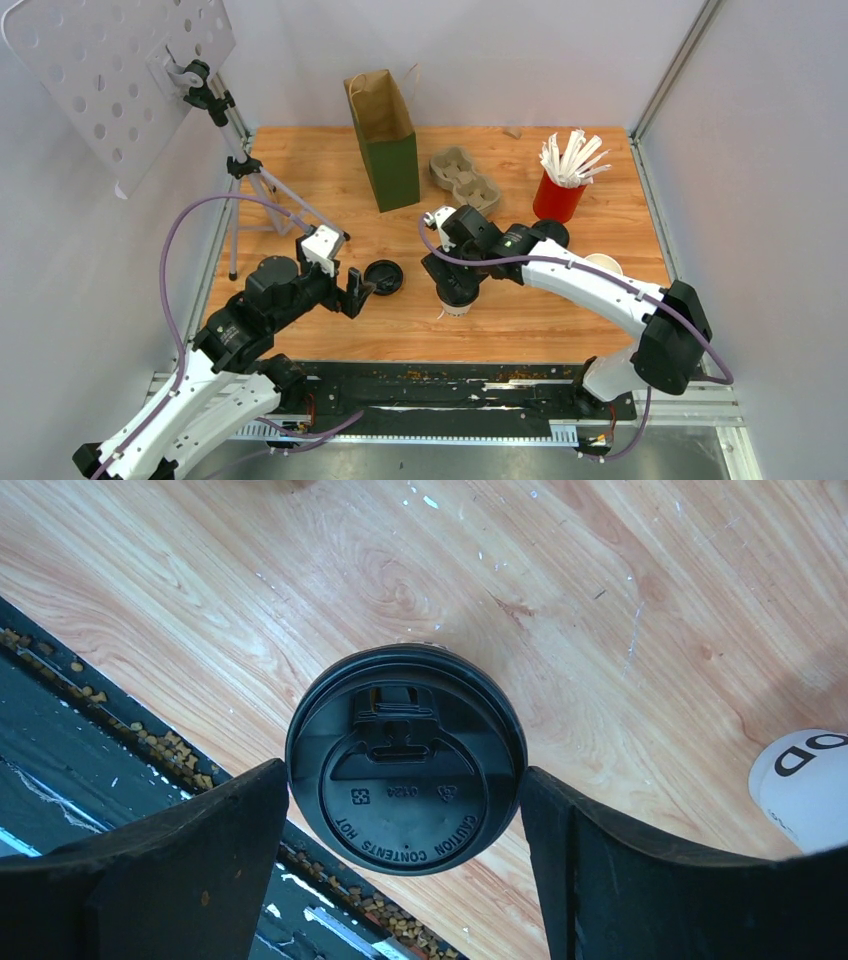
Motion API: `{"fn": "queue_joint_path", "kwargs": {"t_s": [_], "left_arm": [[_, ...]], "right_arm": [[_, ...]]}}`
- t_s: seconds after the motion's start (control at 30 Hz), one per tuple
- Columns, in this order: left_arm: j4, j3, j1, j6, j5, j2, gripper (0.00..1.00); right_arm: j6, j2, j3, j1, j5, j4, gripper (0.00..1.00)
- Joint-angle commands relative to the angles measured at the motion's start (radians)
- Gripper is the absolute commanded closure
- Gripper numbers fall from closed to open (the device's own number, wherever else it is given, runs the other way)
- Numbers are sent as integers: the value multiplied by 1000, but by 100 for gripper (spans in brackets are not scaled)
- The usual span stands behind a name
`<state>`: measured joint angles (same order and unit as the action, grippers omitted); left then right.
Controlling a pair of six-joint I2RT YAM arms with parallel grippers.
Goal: Pack the takeout coffee
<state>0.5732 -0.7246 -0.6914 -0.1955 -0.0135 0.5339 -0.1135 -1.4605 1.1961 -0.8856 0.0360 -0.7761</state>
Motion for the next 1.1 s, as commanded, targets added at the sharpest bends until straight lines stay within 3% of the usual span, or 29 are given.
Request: {"fn": "queue_joint_path", "kwargs": {"t_s": [0.0, 0.17, 0.53, 1.07], "left_arm": [[-34, -10, 0, 39, -35, -9, 0], [-32, -9, -1, 39, -37, -6, 0], [-32, -8, 0, 42, -49, -5, 0], [-30, -9, -1, 45, -55, -5, 0]], "right_arm": [[-23, -19, 21, -13, 15, 1, 15], [-19, -37, 11, -19, 23, 5, 16], [-28, -26, -4, -24, 32, -10, 30], [-16, 4, 37, 6, 72, -53, 30]]}}
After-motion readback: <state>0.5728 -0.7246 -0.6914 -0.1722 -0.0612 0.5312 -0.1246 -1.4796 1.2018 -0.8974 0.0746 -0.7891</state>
